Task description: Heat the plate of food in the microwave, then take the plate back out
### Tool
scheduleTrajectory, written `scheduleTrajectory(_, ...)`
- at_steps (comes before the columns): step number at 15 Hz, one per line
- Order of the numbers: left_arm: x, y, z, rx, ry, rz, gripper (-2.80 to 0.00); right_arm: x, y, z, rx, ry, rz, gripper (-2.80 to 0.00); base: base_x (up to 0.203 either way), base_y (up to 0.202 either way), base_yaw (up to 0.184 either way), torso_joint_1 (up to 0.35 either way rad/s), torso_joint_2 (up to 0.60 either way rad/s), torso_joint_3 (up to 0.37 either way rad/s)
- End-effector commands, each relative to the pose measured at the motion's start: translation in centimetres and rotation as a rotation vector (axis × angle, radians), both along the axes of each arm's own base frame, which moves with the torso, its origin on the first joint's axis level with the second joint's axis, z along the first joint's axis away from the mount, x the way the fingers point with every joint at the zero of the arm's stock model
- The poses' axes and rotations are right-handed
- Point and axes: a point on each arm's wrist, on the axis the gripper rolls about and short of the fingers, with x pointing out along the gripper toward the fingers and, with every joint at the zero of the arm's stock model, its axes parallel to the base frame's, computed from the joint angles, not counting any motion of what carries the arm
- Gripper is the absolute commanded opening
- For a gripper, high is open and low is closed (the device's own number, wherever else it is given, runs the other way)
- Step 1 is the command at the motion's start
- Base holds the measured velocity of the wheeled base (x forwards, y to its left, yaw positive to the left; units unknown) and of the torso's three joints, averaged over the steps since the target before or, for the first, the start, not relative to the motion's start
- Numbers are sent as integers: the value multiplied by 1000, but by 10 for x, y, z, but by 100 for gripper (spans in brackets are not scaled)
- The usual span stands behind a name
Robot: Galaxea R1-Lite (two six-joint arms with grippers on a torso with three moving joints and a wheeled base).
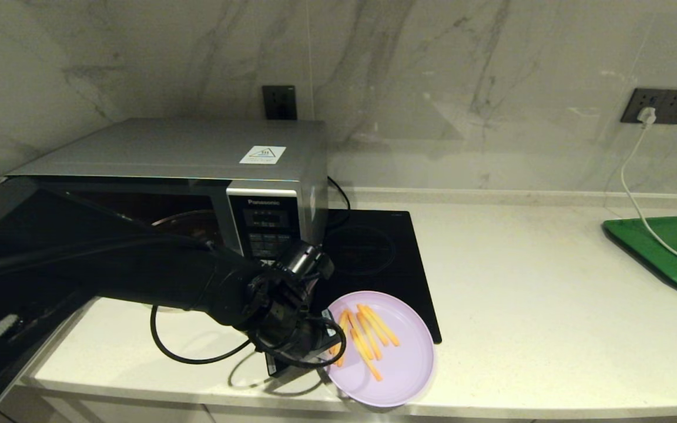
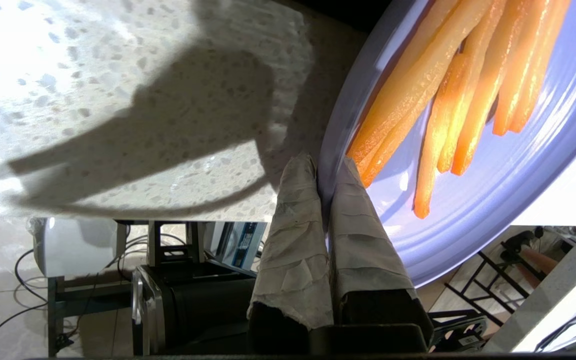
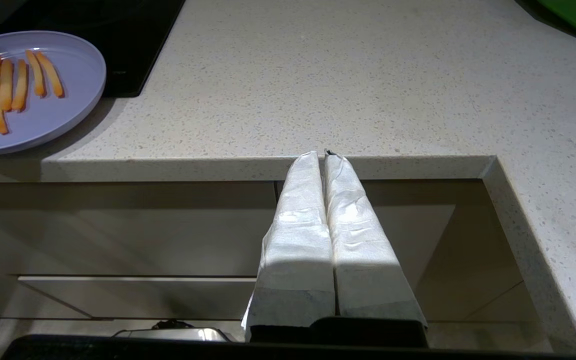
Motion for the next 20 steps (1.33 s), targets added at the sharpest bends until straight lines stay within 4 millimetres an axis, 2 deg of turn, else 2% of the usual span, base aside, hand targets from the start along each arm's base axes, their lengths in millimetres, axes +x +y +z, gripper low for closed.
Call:
scheduleTrajectory(1,2,-2,-4,7,11,4,-280,0,0,0,0,2,0,-280,0,0,0,0,0,0)
scheduleTrajectory(10,-1,-9,-7,16,19,-11,-280,0,0,0,0,2,0,-280,0,0,0,0,0,0)
scheduleTrajectory(11,-1,-8,-5,12,13,-6,0,0,0,0,0,3,0,-280,0,0,0,0,0,0)
scheduleTrajectory(17,3,-8,4,-10,-10,29,0,0,0,0,0,3,0,-280,0,0,0,0,0,0)
scheduleTrajectory(20,1,1,20,-34,-42,63,0,0,0,0,0,2,0,-280,0,0,0,0,0,0)
